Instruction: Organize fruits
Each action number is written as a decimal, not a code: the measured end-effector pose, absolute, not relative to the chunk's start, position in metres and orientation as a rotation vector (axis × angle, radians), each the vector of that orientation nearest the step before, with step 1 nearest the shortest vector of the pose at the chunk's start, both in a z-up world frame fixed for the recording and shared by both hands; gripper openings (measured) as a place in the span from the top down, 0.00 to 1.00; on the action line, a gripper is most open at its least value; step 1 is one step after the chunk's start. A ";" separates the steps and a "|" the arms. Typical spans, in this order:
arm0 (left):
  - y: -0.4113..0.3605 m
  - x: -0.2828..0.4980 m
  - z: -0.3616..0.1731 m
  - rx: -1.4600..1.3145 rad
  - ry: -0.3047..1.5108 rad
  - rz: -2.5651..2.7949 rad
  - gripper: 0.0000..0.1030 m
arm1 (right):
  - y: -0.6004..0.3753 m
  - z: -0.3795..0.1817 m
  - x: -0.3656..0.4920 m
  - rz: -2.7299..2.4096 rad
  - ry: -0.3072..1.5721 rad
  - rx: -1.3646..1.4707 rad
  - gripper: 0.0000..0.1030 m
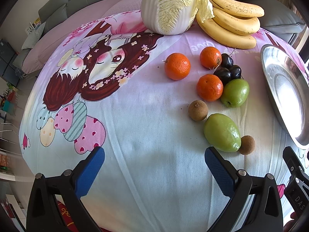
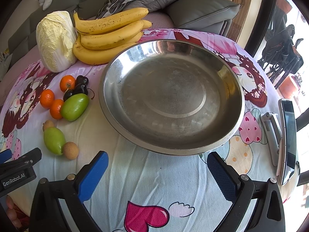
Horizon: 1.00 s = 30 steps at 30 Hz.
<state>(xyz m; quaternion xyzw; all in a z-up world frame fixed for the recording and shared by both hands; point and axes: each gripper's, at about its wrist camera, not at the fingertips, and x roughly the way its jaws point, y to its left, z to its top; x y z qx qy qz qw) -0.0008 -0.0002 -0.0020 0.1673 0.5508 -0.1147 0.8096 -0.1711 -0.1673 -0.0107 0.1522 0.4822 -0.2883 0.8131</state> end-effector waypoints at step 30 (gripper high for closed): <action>-0.003 -0.001 -0.004 0.355 1.185 -0.249 0.00 | -0.168 -0.016 -0.173 -0.620 1.049 0.321 0.00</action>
